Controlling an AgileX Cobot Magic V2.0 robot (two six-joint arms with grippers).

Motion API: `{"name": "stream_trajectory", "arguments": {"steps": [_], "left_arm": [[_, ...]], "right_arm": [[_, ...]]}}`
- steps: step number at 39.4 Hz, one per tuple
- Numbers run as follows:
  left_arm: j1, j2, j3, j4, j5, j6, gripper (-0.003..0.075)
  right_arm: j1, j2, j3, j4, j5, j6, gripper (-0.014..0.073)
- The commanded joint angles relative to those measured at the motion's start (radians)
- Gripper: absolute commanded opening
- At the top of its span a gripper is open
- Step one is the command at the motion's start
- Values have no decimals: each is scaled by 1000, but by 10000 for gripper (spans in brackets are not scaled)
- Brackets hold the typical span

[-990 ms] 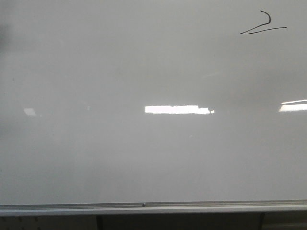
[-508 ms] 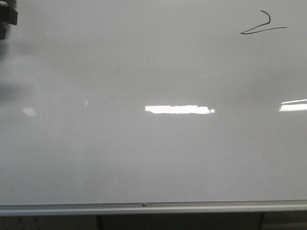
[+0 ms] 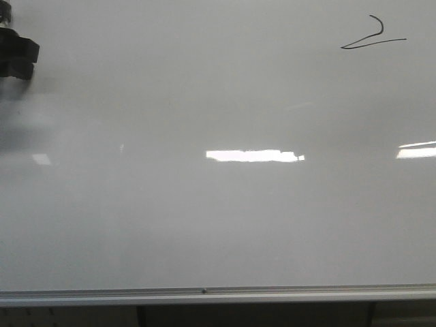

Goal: Write number 2 on whiteboard

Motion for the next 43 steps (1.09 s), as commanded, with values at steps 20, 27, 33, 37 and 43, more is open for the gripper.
{"name": "stream_trajectory", "arguments": {"steps": [20,27,33,37,43], "left_arm": [[21,-492,-133,63,740,-10,400],[21,-688,-127,28,904,-14,400],[21,-878,-54,5,912,-14,400],[21,-991,19,-34,912,-14,400],[21,-1091,91,-43,904,-14,400]], "right_arm": [[-6,-7,-116,-87,122,-2,467],[-6,-56,-108,-79,115,-3,467],[-6,-139,-46,-41,66,-3,467],[-6,-192,0,-41,59,-3,467],[-6,-227,19,-41,49,-2,467]]}}
